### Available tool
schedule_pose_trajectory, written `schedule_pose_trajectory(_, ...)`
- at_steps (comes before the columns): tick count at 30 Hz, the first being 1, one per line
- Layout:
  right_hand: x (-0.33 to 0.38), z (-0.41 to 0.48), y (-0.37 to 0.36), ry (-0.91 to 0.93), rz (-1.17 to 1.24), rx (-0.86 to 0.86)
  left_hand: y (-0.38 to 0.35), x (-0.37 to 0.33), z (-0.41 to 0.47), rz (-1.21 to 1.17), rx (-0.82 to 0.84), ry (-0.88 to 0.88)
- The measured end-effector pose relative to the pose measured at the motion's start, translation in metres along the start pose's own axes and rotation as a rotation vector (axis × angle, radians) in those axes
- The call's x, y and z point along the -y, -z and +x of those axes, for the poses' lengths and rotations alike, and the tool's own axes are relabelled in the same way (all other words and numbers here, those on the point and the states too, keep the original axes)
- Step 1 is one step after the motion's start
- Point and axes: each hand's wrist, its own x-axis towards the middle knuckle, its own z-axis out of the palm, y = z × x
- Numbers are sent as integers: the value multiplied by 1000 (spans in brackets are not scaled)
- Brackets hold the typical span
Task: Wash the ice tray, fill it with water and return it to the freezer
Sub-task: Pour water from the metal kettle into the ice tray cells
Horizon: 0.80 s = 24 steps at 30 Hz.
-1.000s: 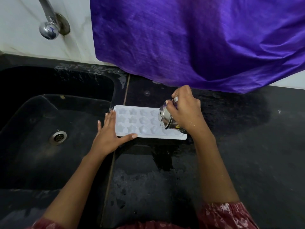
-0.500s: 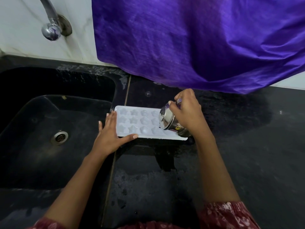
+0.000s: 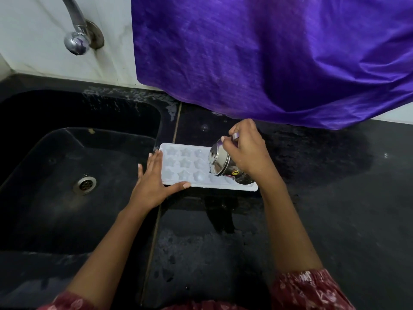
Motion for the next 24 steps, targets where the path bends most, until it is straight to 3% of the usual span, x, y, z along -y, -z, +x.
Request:
schedule_pose_trajectory(11,12,6,-11,87,-157,42,-2,3,1,-3,-11,-7)
schedule_pose_trajectory(24,17,7,-9,129,-185,40,-1,2,0,-1,-9,-7)
